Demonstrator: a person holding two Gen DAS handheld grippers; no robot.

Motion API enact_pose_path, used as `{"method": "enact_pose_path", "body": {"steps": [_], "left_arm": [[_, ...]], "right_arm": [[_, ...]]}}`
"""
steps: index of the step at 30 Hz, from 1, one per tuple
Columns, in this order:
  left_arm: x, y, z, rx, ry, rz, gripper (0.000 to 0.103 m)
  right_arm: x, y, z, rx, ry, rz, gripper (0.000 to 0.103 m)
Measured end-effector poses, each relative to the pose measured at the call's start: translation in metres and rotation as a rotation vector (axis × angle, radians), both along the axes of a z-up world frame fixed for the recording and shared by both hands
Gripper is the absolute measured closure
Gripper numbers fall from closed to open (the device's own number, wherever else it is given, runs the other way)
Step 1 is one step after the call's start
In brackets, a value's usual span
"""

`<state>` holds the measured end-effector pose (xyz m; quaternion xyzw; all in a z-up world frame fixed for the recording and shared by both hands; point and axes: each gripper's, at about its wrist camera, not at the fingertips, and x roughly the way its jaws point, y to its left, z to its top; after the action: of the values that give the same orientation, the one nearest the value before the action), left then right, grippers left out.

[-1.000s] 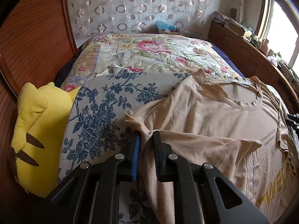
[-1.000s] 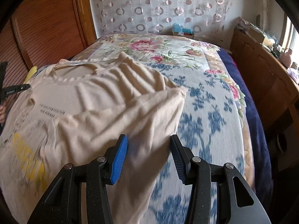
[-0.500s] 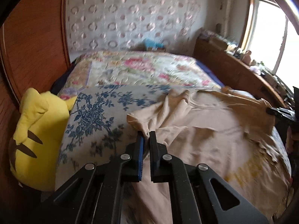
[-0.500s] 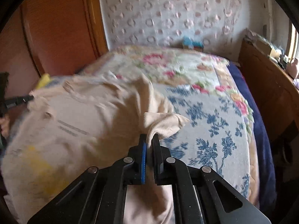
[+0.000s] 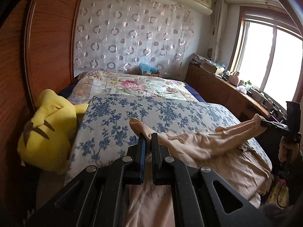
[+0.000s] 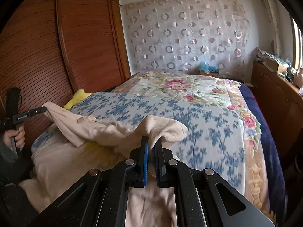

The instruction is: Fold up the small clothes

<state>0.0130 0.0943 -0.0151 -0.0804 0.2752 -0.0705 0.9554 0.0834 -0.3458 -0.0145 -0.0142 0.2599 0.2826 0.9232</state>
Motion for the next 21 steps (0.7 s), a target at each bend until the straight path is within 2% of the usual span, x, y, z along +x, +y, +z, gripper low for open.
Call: {"method": "enact_pose_path", "body": {"steps": [3,8,11,15,18,20,21], "left_arm": [[-0.016,-0.004,0.003,0.022,-0.013,-0.004,0.097],[-0.045,-0.002,0.007,0.007,-0.024,-0.008,0.097],[-0.058,-0.002,0.013,0.045,-0.029,0.001,0.097],[-0.067,-0.005,0.013,0.105,-0.003,0.005,0.097],[-0.065,-0.001,0.007,0.090,0.034,0.000,0.097],[-0.061,0.001,0.001,0.088,0.051,-0.007,0.093],[-0.059,0.001,-0.001,0.095,0.055,-0.006,0.087]], "right_arm": [[-0.028,-0.016,-0.003,-0.002,0.013,-0.013,0.097],[-0.064,-0.027,0.004,-0.019,0.035,-0.037,0.097],[-0.081,-0.027,0.012,-0.043,0.049,-0.043,0.097],[-0.092,-0.027,0.026,-0.063,0.061,-0.039,0.097],[-0.098,-0.026,0.026,-0.097,0.085,-0.029,0.097],[-0.099,-0.021,0.020,-0.124,0.120,-0.018,0.097],[-0.100,-0.019,0.016,-0.138,0.131,-0.013,0.097]]}}
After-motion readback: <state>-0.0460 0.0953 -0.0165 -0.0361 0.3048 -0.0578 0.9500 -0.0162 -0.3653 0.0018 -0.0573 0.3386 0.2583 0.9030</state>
